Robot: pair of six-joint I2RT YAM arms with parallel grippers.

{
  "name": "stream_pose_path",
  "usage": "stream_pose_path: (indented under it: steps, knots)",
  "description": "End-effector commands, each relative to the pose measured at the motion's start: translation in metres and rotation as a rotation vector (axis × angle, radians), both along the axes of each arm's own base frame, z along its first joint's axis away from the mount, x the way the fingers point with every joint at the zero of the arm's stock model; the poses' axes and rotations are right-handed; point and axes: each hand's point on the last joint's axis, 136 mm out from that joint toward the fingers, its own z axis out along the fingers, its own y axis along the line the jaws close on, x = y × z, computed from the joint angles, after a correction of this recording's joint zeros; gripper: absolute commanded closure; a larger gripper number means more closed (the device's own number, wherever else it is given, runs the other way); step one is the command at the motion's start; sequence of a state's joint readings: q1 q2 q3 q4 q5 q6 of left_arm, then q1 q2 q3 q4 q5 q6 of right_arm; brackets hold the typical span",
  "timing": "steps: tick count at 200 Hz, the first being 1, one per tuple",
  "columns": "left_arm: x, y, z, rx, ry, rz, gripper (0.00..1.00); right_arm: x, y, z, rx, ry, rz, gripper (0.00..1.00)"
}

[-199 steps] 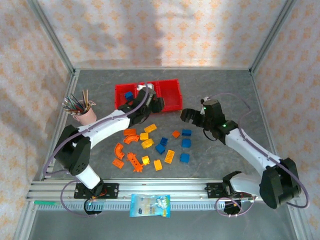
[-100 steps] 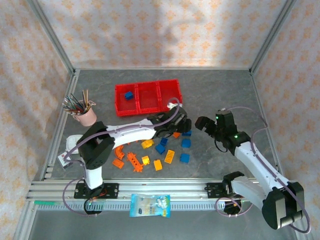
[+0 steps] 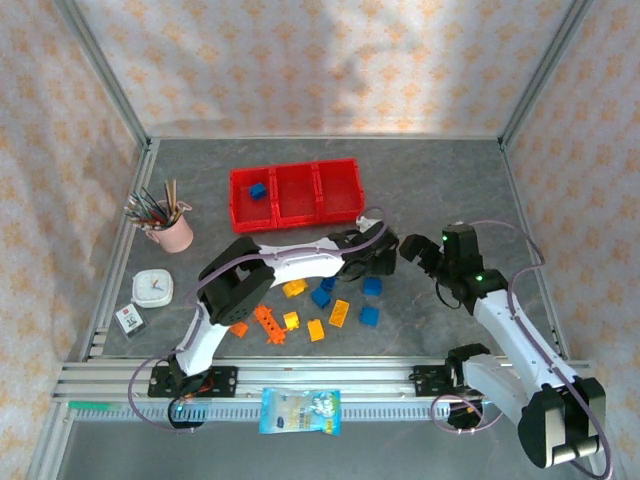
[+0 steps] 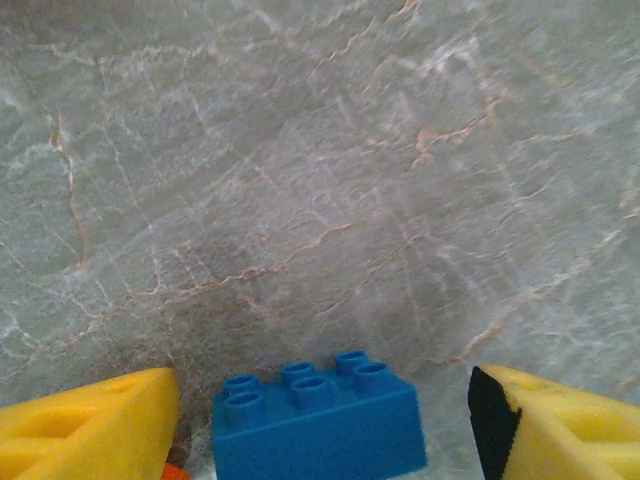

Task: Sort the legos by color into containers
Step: Pick up the lego from the center of the table.

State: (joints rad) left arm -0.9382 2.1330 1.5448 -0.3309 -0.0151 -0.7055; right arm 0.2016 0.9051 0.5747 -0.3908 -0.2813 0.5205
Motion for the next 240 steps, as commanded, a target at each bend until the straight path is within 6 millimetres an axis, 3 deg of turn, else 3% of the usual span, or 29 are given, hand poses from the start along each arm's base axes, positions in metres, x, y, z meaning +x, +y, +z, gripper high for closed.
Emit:
stream_pose_path:
  steps: [1, 43, 134, 192, 240]
  knots:
    - [0.001, -0.006, -0.001, 0.035, 0.000, -0.031, 0.22, -0.003, -0.002, -0.001, 0.003, 0.000, -0.007, 0.00]
    - [0.003, -0.009, -0.009, 0.049, 0.005, -0.043, 0.23, -0.004, -0.001, -0.004, 0.010, 0.003, -0.001, 0.00]
    - [0.003, -0.004, -0.016, 0.093, -0.002, -0.032, 0.40, -0.004, -0.001, -0.003, 0.016, 0.000, 0.000, 0.00]
    - [0.004, -0.009, -0.001, 0.062, -0.022, -0.034, 0.48, -0.002, -0.002, 0.004, 0.006, -0.018, 0.002, 0.00]
    - [0.008, -0.005, 0.037, 0.022, -0.085, -0.025, 0.48, 0.003, 0.001, 0.026, 0.001, -0.076, 0.035, 0.00]
